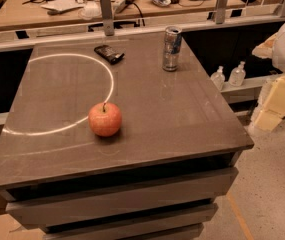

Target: Move redbull can near apple

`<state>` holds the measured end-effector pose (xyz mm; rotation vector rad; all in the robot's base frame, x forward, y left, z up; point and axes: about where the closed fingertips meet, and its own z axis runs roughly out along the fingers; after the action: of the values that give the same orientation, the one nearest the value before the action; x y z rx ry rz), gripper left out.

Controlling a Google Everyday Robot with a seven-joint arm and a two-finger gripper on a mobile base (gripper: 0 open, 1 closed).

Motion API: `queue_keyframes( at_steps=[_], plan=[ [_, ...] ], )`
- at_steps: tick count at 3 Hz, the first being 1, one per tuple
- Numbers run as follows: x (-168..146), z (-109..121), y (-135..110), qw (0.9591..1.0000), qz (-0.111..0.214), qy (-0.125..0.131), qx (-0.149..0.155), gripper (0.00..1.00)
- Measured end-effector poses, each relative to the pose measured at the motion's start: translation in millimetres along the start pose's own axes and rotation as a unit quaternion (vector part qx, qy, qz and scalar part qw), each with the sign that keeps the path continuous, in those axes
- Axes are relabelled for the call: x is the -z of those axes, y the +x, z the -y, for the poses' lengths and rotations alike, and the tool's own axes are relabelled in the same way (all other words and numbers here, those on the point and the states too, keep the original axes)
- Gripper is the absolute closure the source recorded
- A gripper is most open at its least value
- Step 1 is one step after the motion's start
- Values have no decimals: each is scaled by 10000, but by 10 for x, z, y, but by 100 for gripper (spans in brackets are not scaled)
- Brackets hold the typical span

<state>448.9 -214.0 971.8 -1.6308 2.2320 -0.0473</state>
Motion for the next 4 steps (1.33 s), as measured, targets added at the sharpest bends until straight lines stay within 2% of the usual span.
queue_keyframes(
  at_steps=[1,2,3,4],
  plan=[
    [-440,227,157,9938,569,-18,-951,0],
    [-735,553,184,9810,1072,287,-1591,0],
    [-1067,920,314,9531,1744,707,-2370,0],
    [-1174,1288,358,9228,2338,1211,-2812,0]
  ],
)
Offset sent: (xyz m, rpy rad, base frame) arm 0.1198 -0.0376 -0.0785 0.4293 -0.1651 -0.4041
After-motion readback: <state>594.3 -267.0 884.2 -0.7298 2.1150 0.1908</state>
